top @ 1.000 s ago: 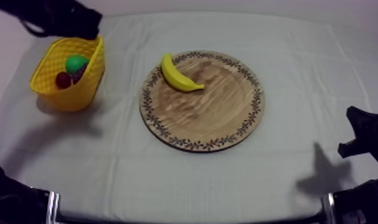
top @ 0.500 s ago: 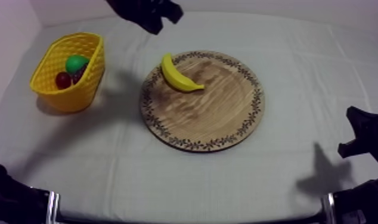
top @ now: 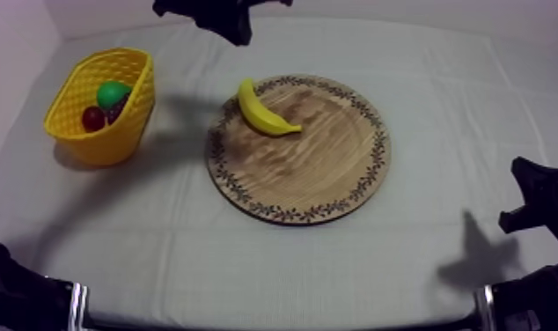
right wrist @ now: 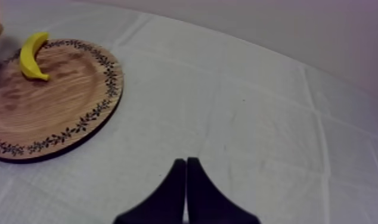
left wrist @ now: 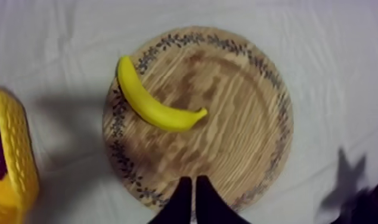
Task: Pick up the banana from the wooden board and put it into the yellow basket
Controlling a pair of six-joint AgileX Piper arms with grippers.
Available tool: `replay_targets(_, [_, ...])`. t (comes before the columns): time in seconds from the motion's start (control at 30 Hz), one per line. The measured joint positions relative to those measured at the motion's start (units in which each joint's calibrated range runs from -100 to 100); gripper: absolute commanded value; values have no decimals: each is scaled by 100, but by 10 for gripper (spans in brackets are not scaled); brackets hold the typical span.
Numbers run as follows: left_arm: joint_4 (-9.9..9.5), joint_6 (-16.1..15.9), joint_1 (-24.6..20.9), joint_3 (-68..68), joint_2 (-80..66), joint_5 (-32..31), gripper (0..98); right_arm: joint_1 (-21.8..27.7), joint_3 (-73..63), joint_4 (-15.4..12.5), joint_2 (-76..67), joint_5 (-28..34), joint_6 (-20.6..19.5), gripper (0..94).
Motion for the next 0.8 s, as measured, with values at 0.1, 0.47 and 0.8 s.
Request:
replay_targets(0.1, [70, 544, -21, -68, 20, -86, 1, 0, 0, 0, 0, 0, 0, 3])
replay_targets(0.47, [325, 2568, -33, -200, 74, 289, 54, 0, 0, 0, 0, 0, -5, 3])
replay_targets(0.8, [325, 3315, -42, -204, 88, 437, 383, 0, 0, 0, 0, 0, 0, 3])
